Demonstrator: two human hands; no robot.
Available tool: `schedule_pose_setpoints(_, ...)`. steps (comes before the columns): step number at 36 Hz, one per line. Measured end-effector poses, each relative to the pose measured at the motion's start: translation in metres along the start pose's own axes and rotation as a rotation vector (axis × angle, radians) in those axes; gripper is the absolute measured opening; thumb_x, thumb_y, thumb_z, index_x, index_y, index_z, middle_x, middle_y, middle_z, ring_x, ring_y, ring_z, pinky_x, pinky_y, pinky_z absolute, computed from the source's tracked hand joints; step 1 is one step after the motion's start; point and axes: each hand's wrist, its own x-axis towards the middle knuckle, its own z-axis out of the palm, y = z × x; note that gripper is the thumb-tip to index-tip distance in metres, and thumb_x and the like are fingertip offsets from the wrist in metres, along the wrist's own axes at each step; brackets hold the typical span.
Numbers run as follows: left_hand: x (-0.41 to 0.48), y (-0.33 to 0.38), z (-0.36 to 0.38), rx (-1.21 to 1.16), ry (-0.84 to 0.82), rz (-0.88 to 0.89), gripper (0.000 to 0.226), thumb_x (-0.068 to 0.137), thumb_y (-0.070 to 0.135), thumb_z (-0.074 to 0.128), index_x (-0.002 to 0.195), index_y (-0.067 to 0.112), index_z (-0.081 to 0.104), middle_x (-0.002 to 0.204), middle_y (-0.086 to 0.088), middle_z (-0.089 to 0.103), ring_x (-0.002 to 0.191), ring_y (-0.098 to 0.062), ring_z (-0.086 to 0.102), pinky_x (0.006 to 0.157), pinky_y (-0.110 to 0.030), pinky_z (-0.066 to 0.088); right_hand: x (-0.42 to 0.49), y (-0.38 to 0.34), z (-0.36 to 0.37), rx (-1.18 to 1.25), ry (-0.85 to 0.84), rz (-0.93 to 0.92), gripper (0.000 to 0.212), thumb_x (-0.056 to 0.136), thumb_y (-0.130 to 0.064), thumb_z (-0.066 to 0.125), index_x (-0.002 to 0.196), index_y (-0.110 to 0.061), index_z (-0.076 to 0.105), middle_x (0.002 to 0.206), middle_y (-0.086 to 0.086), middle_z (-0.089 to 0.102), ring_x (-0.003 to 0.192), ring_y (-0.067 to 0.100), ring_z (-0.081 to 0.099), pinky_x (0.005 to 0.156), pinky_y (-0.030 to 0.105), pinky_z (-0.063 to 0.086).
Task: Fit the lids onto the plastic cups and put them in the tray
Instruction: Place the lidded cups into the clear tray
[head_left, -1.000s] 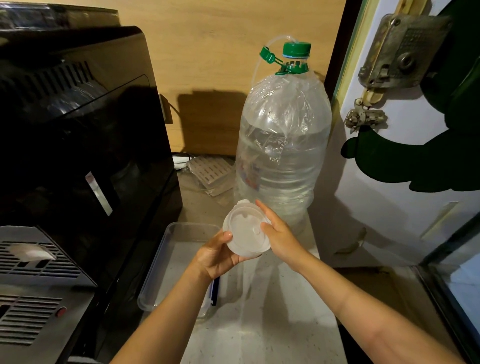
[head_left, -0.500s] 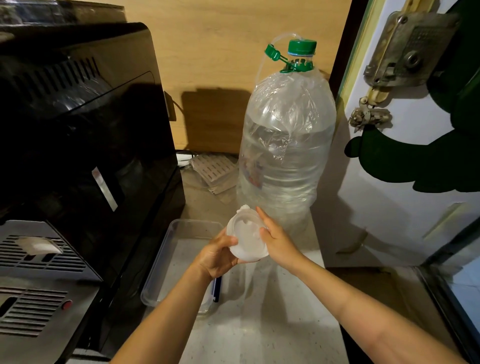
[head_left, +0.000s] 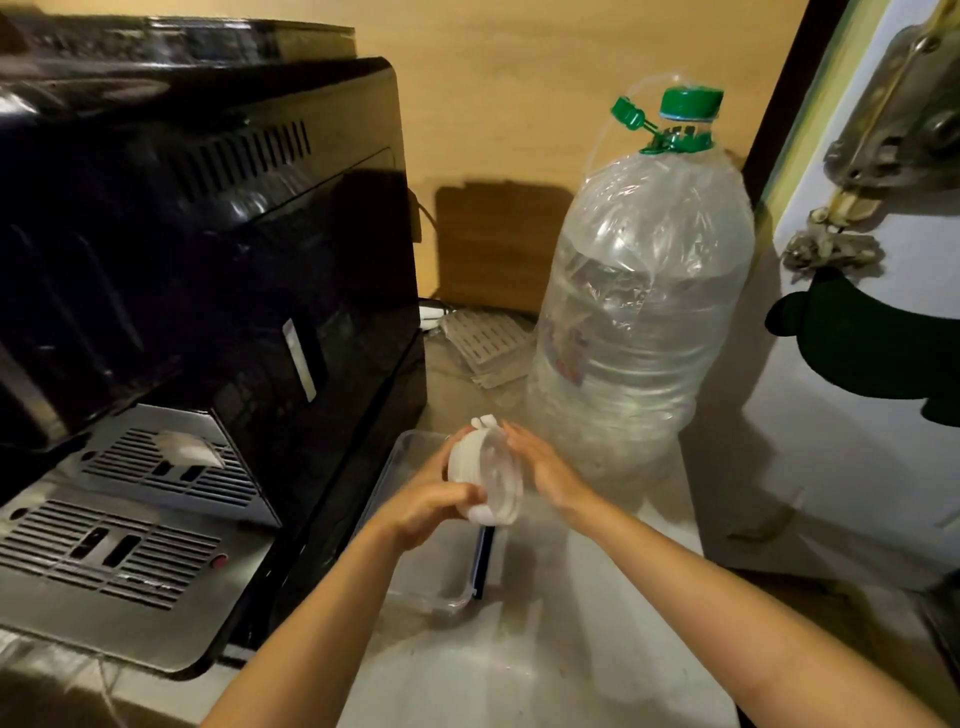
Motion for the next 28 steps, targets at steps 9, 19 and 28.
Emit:
schedule_pose_setpoints(9,-0.014,0.018,-0.028,0.865,0.184,-0.165,0.115,0.064,0.02,0.073,0.144,0.031,-0.009,0.142,-0.017,0.039,0.121,-0.033,0.047,0.097,-0.04,0.044,0.025,-0.021,0.029,0.079,-0.209,0.081,0.039,0.094,-0.017,0.045,0.127,0.003,0.049,0.132,0.018,0.053,0.103,0.016,0.051,0.057,-0.002,0.041)
schedule_pose_setpoints(19,-0.013,-0.012,-0.038,1.305,0.212,-0.175,0.12,0.066,0.035,0.075,0.142,0.031,-0.017,0.158,-0.007,0.0,0.138,-0.028,0.026,0.103,-0.039,0.037,0.041,-0.017,0.032,-0.188,-0.392,0.066,0.007,0.077,-0.027,0.07,0.075,-0.033,0.067,0.066,-0.025,0.067,0.064,-0.011,0.057,0.058,0.005,0.04)
schedule_pose_setpoints(28,-0.004,-0.046,-0.031,1.474,0.155,-0.295,0.107,0.074,0.036,0.071,0.143,0.033,-0.011,0.157,-0.014,-0.003,0.141,-0.037,0.009,0.101,-0.048,0.037,0.055,-0.013,0.036,-0.511,-0.438,0.056,0.034,0.073,-0.027,0.072,0.101,-0.007,0.067,0.089,0.004,0.057,0.085,0.017,0.051,0.075,0.028,0.038)
